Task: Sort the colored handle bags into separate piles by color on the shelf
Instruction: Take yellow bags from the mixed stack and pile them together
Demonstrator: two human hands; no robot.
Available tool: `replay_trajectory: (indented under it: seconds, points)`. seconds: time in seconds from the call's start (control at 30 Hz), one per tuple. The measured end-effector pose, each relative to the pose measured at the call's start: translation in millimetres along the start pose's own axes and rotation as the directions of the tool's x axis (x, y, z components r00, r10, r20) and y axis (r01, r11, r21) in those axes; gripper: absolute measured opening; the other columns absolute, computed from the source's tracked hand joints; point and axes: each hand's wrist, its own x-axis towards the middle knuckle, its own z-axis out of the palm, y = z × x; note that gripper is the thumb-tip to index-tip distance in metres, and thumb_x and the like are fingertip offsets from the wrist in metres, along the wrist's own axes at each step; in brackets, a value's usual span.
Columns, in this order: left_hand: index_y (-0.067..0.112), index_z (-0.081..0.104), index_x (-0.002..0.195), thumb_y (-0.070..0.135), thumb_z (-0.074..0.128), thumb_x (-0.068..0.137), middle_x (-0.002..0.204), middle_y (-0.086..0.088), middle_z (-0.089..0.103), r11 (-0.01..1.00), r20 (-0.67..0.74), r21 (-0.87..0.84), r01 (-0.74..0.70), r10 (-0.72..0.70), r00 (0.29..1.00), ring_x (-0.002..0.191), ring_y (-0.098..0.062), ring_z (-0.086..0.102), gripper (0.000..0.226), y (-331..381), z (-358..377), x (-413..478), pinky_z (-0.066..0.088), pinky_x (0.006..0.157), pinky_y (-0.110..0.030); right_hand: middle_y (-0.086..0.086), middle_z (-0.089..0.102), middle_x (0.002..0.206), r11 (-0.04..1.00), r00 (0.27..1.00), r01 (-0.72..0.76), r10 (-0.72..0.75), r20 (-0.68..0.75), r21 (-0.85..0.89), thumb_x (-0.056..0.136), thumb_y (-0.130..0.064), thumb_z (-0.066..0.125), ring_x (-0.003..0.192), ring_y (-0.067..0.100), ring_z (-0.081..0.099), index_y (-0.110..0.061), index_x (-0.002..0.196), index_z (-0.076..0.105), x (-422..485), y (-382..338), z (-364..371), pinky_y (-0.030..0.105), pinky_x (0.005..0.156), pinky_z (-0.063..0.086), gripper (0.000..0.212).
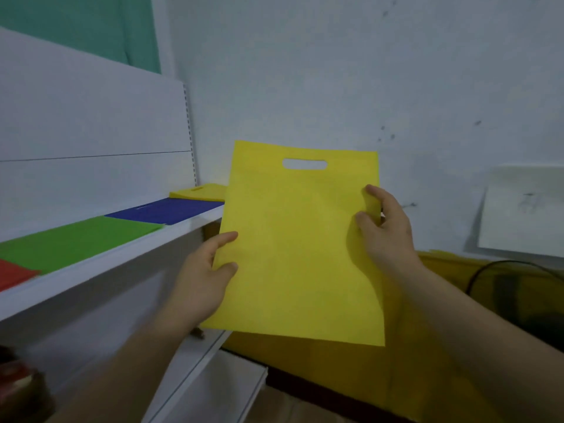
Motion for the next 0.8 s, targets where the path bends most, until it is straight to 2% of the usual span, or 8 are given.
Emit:
replay_trajectory:
  seconds: [0.1, 0.17, 0.3, 0.4, 0.47, 0.53, 0.63, 0.8]
  points:
    - [0.046, 0.05, 0.111, 0.002, 0.055, 0.091, 0.114, 0.011, 0.058, 1.0, 0.054, -0.012, -0.007, 0.008, 0.999, 0.099, -0.002, 0.059, 0.049, -6, 27, 24, 0.047, 0.074, -0.017, -0.023, 0.048, 0.097, 0.999, 0.998, -0.033, 0.032, -0.045, -0.014, 0.094, -0.014, 0.053, 0.069, 0.006, 0.047, -0.034, 0.131, 0.048, 11, 23, -14, 0.004, 0.056, 0.039, 0.043]
    - [0.05, 0.05, 0.108, 0.003, 0.054, 0.092, 0.121, 0.006, 0.058, 1.0, 0.099, -0.028, -0.008, 0.011, 0.995, 0.102, -0.008, 0.059, 0.05, -13, 42, 41, 0.05, 0.08, -0.026, -0.017, 0.051, 0.1, 0.998, 0.996, -0.053, 0.051, -0.068, -0.025, 0.094, -0.015, 0.052, 0.068, 0.01, 0.047, -0.036, 0.131, 0.047, 18, 37, -18, 0.012, 0.057, 0.041, 0.043]
    - [0.054, 0.049, 0.104, 0.005, 0.054, 0.092, 0.128, 0.004, 0.055, 0.998, 0.167, -0.053, -0.031, 0.04, 0.985, 0.102, -0.011, 0.06, 0.051, -28, 65, 78, 0.052, 0.087, -0.04, -0.008, 0.049, 0.127, 0.995, 0.993, -0.071, 0.064, -0.103, -0.064, 0.094, -0.015, 0.052, 0.095, 0.015, 0.051, -0.036, 0.131, 0.046, 37, 58, -18, 0.025, 0.075, 0.042, 0.042]
    - [0.055, 0.049, 0.103, 0.005, 0.054, 0.092, 0.127, 0.003, 0.056, 0.996, 0.193, -0.074, -0.046, 0.059, 0.979, 0.103, -0.018, 0.061, 0.052, -38, 72, 116, 0.053, 0.086, -0.042, -0.008, 0.046, 0.131, 0.991, 0.991, -0.054, 0.038, -0.127, -0.126, 0.094, -0.015, 0.052, 0.104, 0.015, 0.049, -0.034, 0.131, 0.046, 64, 65, -8, 0.03, 0.084, 0.043, 0.043]
    - [0.055, 0.048, 0.105, 0.006, 0.054, 0.093, 0.129, 0.005, 0.055, 0.995, 0.205, -0.08, -0.058, 0.073, 0.976, 0.11, -0.02, 0.058, 0.051, -46, 75, 142, 0.051, 0.09, -0.044, -0.009, 0.049, 0.123, 0.985, 0.989, -0.038, 0.013, -0.146, -0.168, 0.093, -0.015, 0.053, 0.094, 0.015, 0.049, -0.034, 0.131, 0.046, 83, 68, 2, 0.028, 0.079, 0.044, 0.044]
    - [0.053, 0.047, 0.108, 0.007, 0.054, 0.093, 0.13, 0.007, 0.053, 0.993, 0.214, -0.092, -0.068, 0.086, 0.973, 0.115, -0.016, 0.054, 0.048, -54, 78, 166, 0.049, 0.091, -0.036, -0.012, 0.049, 0.113, 0.982, 0.985, -0.043, 0.011, -0.172, -0.184, 0.092, -0.014, 0.053, 0.076, 0.01, 0.048, -0.034, 0.131, 0.047, 100, 73, 11, 0.021, 0.067, 0.043, 0.044]
    - [0.048, 0.047, 0.111, 0.007, 0.054, 0.093, 0.126, 0.007, 0.053, 0.992, 0.233, -0.09, -0.09, 0.109, 0.966, 0.099, -0.006, 0.057, 0.046, -67, 83, 197, 0.048, 0.072, -0.018, -0.011, 0.049, 0.115, 0.981, 0.977, -0.054, 0.013, -0.213, -0.187, 0.092, -0.013, 0.053, 0.068, 0.002, 0.047, -0.033, 0.131, 0.047, 117, 85, 23, 0.016, 0.059, 0.039, 0.044]
    - [0.052, 0.047, 0.11, 0.009, 0.055, 0.093, 0.137, -0.001, 0.05, 0.994, 0.266, -0.081, -0.078, 0.097, 0.959, 0.098, -0.01, 0.061, 0.047, -84, 93, 232, 0.054, 0.081, -0.038, -0.015, 0.048, 0.106, 0.971, 0.973, -0.095, 0.043, -0.229, -0.218, 0.092, -0.014, 0.053, 0.062, -0.002, 0.046, -0.033, 0.131, 0.047, 143, 106, 40, 0.012, 0.055, 0.038, 0.044]
